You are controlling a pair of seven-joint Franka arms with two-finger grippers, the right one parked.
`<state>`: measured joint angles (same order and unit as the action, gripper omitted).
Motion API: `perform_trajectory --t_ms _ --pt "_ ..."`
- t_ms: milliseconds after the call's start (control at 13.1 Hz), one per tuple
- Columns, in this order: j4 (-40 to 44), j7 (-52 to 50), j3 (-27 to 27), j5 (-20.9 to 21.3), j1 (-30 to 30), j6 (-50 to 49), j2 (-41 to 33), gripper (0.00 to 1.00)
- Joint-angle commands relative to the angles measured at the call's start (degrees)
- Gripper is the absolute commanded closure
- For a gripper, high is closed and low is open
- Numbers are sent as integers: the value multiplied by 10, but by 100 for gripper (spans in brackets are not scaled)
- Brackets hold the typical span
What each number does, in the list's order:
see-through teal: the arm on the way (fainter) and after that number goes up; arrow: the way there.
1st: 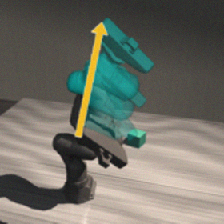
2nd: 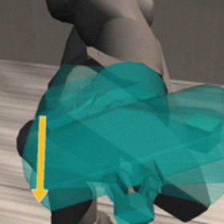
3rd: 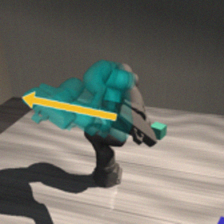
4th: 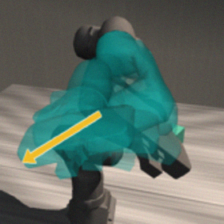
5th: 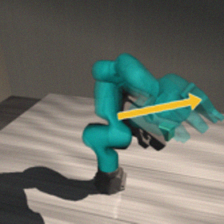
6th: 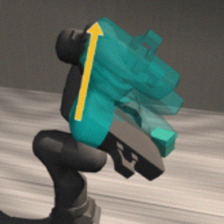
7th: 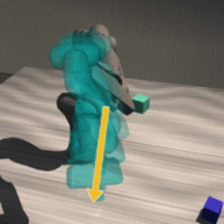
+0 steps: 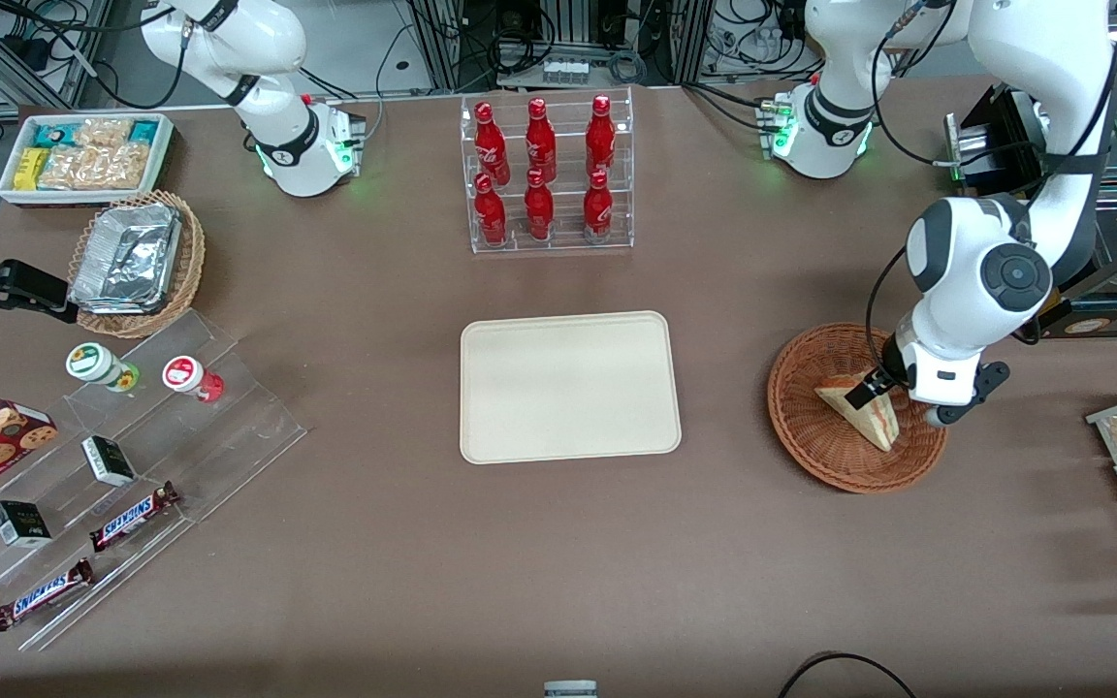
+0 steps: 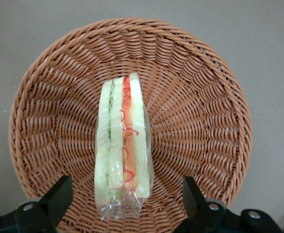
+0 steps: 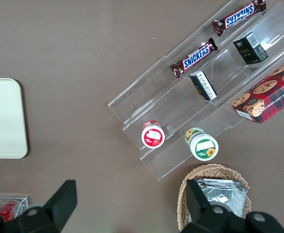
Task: Place sandwich from basket to tray
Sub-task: 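Lower the left gripper and close it on the sandwich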
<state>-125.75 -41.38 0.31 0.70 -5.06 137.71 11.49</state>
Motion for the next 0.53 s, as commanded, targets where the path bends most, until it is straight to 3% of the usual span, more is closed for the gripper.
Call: perform_trajectory --t_ms 0,458 --pt "-1 -12 0 4 0 25 15 0" --pt "-2 -12 0 4 2 37 26 0"
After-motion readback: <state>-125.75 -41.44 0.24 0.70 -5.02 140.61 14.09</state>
